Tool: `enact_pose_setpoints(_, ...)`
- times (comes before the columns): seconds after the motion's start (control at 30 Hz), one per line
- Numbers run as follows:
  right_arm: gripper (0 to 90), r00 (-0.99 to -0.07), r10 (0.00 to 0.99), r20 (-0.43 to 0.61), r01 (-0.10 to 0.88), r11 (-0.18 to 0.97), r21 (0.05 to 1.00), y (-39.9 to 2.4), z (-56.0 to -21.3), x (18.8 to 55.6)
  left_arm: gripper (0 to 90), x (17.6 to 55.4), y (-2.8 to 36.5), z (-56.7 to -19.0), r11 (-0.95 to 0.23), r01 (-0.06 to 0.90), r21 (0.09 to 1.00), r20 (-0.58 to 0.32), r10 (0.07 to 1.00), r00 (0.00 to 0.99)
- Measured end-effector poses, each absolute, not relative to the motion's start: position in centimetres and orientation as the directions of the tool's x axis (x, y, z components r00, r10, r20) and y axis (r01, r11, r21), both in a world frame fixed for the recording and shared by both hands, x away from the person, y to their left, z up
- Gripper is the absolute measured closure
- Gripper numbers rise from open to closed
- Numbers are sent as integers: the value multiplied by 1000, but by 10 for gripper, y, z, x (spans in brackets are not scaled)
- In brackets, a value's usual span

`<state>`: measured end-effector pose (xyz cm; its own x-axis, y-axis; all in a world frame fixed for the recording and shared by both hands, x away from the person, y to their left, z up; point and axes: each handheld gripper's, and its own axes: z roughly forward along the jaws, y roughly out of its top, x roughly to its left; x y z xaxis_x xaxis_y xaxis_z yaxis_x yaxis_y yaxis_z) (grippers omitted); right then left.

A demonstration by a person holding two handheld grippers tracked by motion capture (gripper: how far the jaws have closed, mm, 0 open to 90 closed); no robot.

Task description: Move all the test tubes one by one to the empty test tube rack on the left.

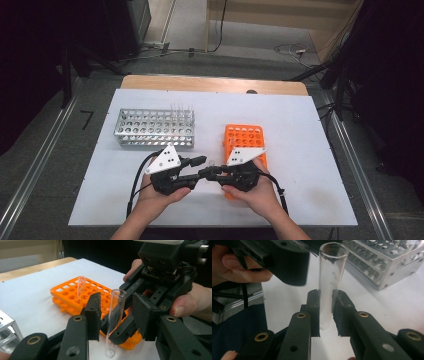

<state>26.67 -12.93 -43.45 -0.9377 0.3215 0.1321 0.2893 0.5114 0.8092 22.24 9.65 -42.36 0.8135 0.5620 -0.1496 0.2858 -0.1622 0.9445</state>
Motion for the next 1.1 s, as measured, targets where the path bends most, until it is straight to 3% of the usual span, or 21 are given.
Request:
enact_pose_setpoints(0.37,736,-945,299,132,278,524,805,-122,-434,262,738,222,87,-427,-190,288,939,-133,572,809)
enact_pose_setpoints(0.83,723,-943,296,154,293,515,806,-122,-435,262,761,223,90,-426,-189,282,941,-127,574,809)
enact_pose_setpoints(1.1,445,-945,291,152,285,498,819,-127,-434,262,761,224,98,-424,-172,286,943,-132,596,792)
